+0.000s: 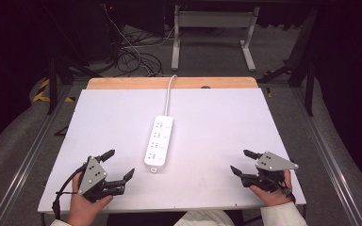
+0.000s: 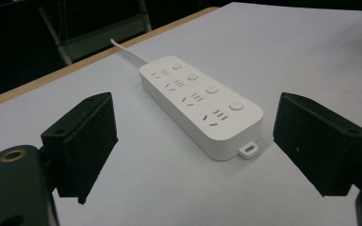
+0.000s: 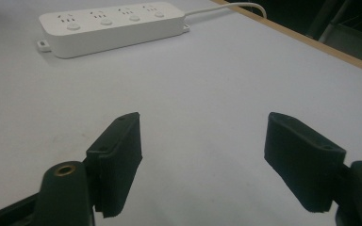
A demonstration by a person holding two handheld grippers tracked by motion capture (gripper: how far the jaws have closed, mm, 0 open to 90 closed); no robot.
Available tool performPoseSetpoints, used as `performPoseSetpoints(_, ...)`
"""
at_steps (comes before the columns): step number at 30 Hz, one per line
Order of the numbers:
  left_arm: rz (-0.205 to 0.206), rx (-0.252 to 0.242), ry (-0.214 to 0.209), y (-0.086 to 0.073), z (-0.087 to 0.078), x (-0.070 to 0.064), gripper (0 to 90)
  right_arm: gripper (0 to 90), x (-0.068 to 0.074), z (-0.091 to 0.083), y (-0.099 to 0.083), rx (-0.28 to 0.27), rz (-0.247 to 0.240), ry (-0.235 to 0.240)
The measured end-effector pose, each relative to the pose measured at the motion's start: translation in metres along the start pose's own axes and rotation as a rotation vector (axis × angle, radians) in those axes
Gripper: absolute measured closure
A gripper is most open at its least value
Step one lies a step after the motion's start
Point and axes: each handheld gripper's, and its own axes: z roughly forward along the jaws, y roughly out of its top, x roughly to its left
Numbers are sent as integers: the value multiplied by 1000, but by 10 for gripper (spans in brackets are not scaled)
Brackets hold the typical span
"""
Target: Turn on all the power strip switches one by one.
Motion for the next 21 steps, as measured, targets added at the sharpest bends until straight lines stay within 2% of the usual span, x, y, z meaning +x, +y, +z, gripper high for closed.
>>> performPoseSetpoints(8,-3,-12,-5,2,-2,1,165,285,3,3,0,11,-14,22)
performPoseSetpoints(11,-12,17,-16,3,-3,2,193,288,3,3,0,10,-15,26)
performPoseSetpoints(13,-9,12,-12,3,-3,1,201,289,3,3,0,11,-16,28)
performPoseSetpoints(14,9,11,-6,3,-4,1,207,289,3,3,0,11,-15,31)
performPoseSetpoints(18,30,13,1,5,-5,0,211,290,4,3,0,14,-21,33)
performPoseSetpoints(21,31,12,2,5,-6,-1,211,290,4,2,1,9,-19,32)
